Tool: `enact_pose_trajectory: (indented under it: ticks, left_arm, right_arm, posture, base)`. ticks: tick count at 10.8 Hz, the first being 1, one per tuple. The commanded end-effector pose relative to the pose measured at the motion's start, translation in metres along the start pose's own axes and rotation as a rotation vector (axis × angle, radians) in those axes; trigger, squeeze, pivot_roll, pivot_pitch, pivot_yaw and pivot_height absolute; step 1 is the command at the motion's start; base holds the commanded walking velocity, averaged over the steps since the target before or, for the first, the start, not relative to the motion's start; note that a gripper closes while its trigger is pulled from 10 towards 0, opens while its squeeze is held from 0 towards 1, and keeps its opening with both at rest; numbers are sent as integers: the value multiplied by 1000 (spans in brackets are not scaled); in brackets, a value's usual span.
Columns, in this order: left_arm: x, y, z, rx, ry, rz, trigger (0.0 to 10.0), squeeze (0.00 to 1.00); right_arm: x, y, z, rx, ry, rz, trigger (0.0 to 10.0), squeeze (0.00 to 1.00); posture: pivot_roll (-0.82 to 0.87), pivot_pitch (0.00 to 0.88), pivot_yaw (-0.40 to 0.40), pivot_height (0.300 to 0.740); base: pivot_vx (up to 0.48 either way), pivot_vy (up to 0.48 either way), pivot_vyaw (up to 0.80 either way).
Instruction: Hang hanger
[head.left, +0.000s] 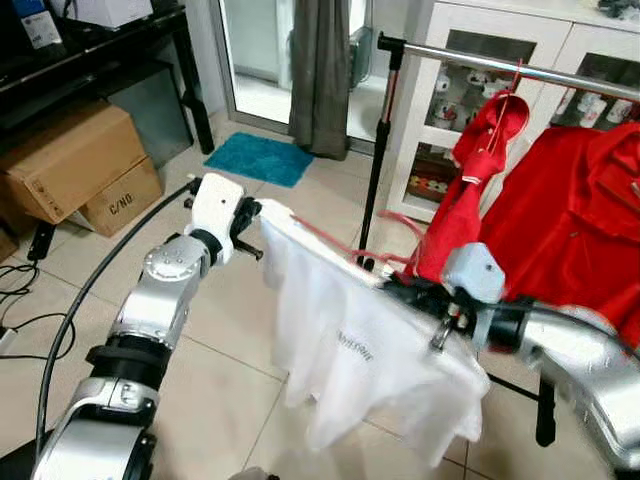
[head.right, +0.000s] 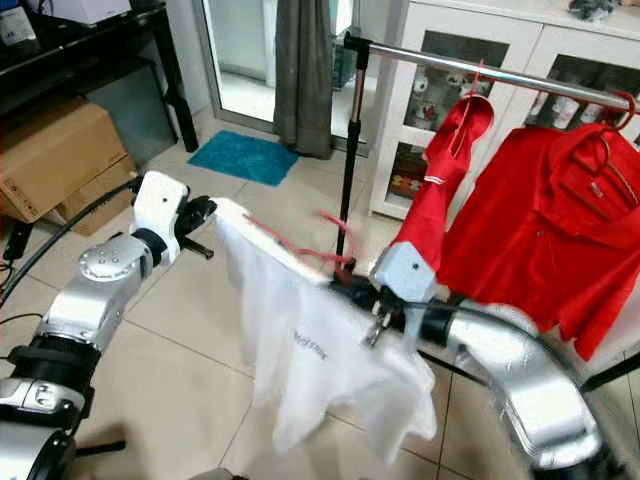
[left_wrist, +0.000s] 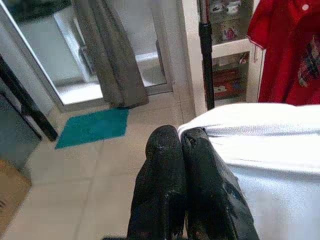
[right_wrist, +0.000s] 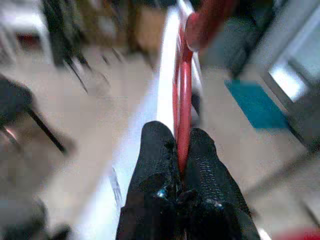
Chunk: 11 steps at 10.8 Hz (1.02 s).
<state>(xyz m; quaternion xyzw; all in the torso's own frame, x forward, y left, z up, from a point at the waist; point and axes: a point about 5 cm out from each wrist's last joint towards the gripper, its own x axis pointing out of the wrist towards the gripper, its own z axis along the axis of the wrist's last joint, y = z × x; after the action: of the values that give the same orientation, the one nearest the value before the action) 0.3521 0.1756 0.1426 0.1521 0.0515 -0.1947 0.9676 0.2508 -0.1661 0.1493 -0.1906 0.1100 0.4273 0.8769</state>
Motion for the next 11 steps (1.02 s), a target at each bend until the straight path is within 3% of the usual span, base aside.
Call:
enact_pose_trajectory:
  ticks: [1,2,3,4,6,8,10,11]
  left_arm:
    - [-10,30,6,54,4,110,0,0]
    - [0,15,23,128,-36,6,0,0]
    - [6,0,28,180,-33,-85,0,0]
    - [12,-26,25,234,-4,-229,0,0]
    - [16,-61,13,341,53,-402,0,0]
    - [19,-83,17,416,33,-510,0,0]
    - [19,-74,11,488,81,-478,0,0]
    - [15,-51,-2,531,170,-414,0,0]
  right_arm:
    - [-5,-7,-20,2,150,-45,0,0]
    - [12,-6,-23,-36,221,-13,0,0]
    - [25,-6,-16,-43,208,-2,0,0]
    - [39,-7,-5,-69,197,19,0,0]
    - [53,-13,1,-120,254,53,0,0]
    - [57,-12,-25,-160,508,148,0,0]
    - [51,-8,-37,-152,583,196,0,0]
    - [42,-14,-36,-91,544,157,0,0]
  posture:
    - [-154,0,34,740]
    - [-152,0,39,740]
    - [-150,0,41,740]
    - [-148,0,42,740]
    - [-145,0,45,740]
    - [-145,0,49,740]
    - [-143,3,52,740]
    - [-143,4,55,740]
  base:
    - [0,0,0]
    - [0,0,0]
    - [0,0,0]
    - [0,0,0]
    - [0,0,0]
    - [0,0,0]
    - [0,0,0]
    - [0,0,0]
